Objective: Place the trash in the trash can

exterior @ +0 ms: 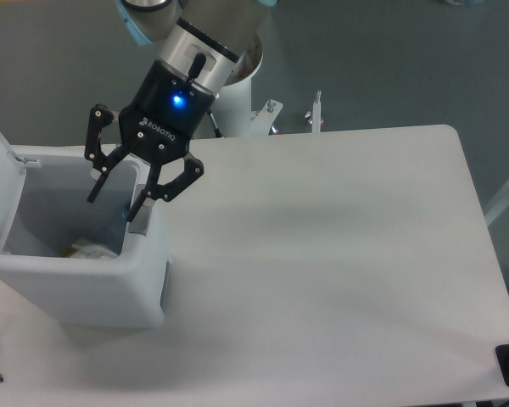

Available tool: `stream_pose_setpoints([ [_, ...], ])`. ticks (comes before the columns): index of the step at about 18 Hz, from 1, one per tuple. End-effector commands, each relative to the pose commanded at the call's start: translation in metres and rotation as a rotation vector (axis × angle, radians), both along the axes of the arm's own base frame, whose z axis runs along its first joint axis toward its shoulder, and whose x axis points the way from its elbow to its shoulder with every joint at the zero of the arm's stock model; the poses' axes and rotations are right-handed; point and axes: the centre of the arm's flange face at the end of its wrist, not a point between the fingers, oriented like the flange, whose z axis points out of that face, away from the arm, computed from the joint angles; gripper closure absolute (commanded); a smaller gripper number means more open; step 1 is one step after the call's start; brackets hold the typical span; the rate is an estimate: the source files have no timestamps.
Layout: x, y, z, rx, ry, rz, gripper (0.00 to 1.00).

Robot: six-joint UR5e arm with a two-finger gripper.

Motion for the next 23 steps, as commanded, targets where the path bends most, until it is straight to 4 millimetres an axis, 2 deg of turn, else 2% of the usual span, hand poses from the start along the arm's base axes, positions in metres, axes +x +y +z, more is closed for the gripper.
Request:
stream_pose_setpoints([
  [3,-0.006,0.002,-0.009,-0.029,0.043,0.008,0.46],
  [6,-0.017,-0.003,-0.015,-0.041,0.085,0.007,0.38],
  [11,-0.07,-0.034,-0.023,-0.082,0.16,0.092,0.15],
  [14,-0.102,-0.056,-0.031,-0.089,0.193,0.118,0.07],
  [15,-0.112,-0.061,-0.036,-0.092,0.205,0.119,0.01],
  [18,-0.14,-0.079,-0.044,-0.102,0.229,0.139,0.0],
  [20,-0.17,-0.094,-0.073,-0.156,0.21,0.175,0.0],
  [21,-0.176,-0.103,-0.081,-0.172,0.218,0.18,0.0],
  [23,-0.182,-0.107,-0.088,-0.18,0.237,0.164,0.0],
])
